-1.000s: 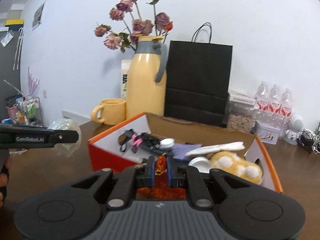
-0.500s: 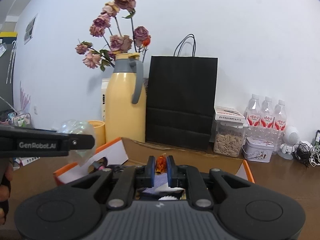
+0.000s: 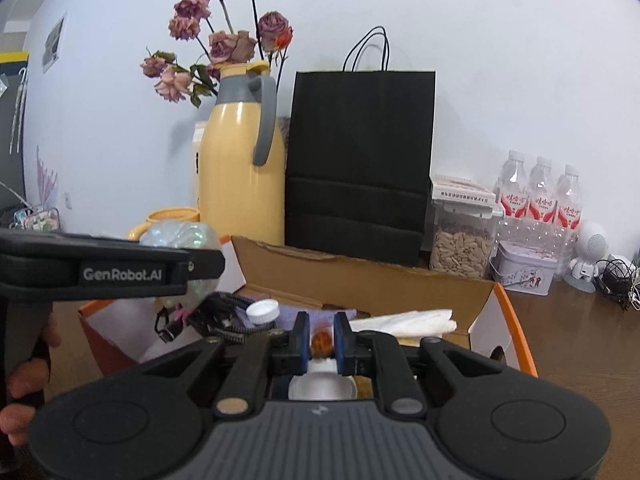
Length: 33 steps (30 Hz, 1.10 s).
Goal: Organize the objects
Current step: 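Carry the plastic bag and orange piece into the box and open both grippers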
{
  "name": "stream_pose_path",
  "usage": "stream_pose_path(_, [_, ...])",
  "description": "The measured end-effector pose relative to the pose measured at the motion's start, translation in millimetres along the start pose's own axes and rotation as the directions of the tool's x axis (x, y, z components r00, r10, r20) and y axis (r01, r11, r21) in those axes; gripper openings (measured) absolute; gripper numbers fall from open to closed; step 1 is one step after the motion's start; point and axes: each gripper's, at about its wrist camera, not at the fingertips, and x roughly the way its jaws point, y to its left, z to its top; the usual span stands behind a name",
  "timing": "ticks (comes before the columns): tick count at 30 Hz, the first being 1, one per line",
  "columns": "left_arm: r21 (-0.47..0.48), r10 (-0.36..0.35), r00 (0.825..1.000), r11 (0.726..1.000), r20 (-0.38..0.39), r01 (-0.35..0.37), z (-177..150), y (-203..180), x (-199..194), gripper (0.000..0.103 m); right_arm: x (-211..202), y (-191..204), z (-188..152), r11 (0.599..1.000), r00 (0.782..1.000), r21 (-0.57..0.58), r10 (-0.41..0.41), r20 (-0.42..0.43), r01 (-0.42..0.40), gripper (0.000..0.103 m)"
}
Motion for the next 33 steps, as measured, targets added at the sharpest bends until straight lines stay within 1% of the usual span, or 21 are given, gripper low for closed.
stream_pose_path(1, [0.001, 0.001, 1.0, 1.0, 0.011, -0.001, 0, 0, -1, 0.083, 0, 1, -1, 1.0, 1.0, -0.001, -0.004, 0.0, 0.004, 0.013])
stream_pose_path(2, [0.002, 0.004, 1.0, 1.0, 0.024, -0.004, 0, 1, -3, 0.092, -1, 1, -2, 1.0, 1.0, -0.003, -0.009, 0.0, 0.009, 0.02])
stream_pose_path(3, [0.002, 0.011, 0.999, 1.0, 0.039, -0.011, 0, 1, -5, 0.095, -1, 1, -2, 1.0, 1.0, -0.003, -0.014, 0.001, 0.014, 0.026])
stream_pose_path(4, [0.003, 0.018, 0.998, 1.0, 0.058, -0.018, 0, 1, -7, 0.103, -1, 1, -3, 1.0, 1.0, -0.002, -0.021, 0.003, 0.021, 0.041])
stream_pose_path(5, [0.002, 0.021, 0.997, 1.0, 0.071, -0.021, 1, 1, -9, 0.103, -2, 0, -3, 1.0, 1.0, 0.0, -0.028, 0.005, 0.028, 0.058])
stream_pose_path(6, [0.0, 0.027, 0.996, 1.0, 0.083, -0.027, 1, 1, -11, 0.103, -2, -1, -3, 0.999, 0.999, 0.001, -0.035, 0.007, 0.035, 0.064])
stream_pose_path(8, [-0.004, 0.029, 0.996, 1.0, 0.088, -0.029, 2, 3, -13, 0.103, -4, -2, -3, 0.999, 0.999, 0.005, -0.038, 0.006, 0.038, 0.083])
stream_pose_path(9, [-0.008, 0.029, 0.996, 1.0, 0.09, -0.028, 2, 3, -14, 0.103, -5, -2, -3, 0.999, 0.999, 0.006, -0.041, 0.009, 0.041, 0.088])
stream_pose_path(10, [-0.009, 0.029, 0.995, 1.0, 0.093, -0.029, 2, 4, -15, 0.103, -6, -1, -3, 0.999, 0.999, 0.003, -0.045, 0.015, 0.045, 0.095])
stream_pose_path(11, [-0.009, 0.03, 0.995, 1.0, 0.095, -0.03, 2, 4, -16, 0.103, -7, 0, -3, 0.999, 0.999, 0.001, -0.047, 0.02, 0.047, 0.099])
stream_pose_path(16, [-0.013, 0.033, 0.994, 0.999, 0.103, -0.032, 1, 4, -19, 0.103, -12, 0, -3, 0.999, 0.998, -0.004, -0.052, 0.024, 0.053, 0.102])
stream_pose_path(20, [-0.019, 0.034, 0.994, 0.999, 0.107, -0.033, -1, 4, -23, 0.103, -16, -1, -3, 0.998, 0.998, -0.006, -0.057, 0.031, 0.057, 0.102])
stream_pose_path(24, [-0.027, 0.031, 0.992, 0.999, 0.125, -0.028, -2, 5, -33, 0.103, -26, -1, -4, 0.998, 0.997, -0.011, -0.061, 0.049, 0.062, 0.102])
stream_pose_path(29, [-0.042, 0.048, 0.987, 0.998, 0.152, -0.042, -7, 9, -51, 0.103, -41, 2, -9, 0.998, 0.997, -0.02, -0.054, 0.062, 0.055, 0.102])
stream_pose_path(33, [-0.054, 0.062, 0.988, 0.997, 0.141, -0.055, -14, 15, -61, 0.103, -55, 10, -16, 0.998, 0.997, -0.047, -0.035, 0.063, 0.038, 0.102])
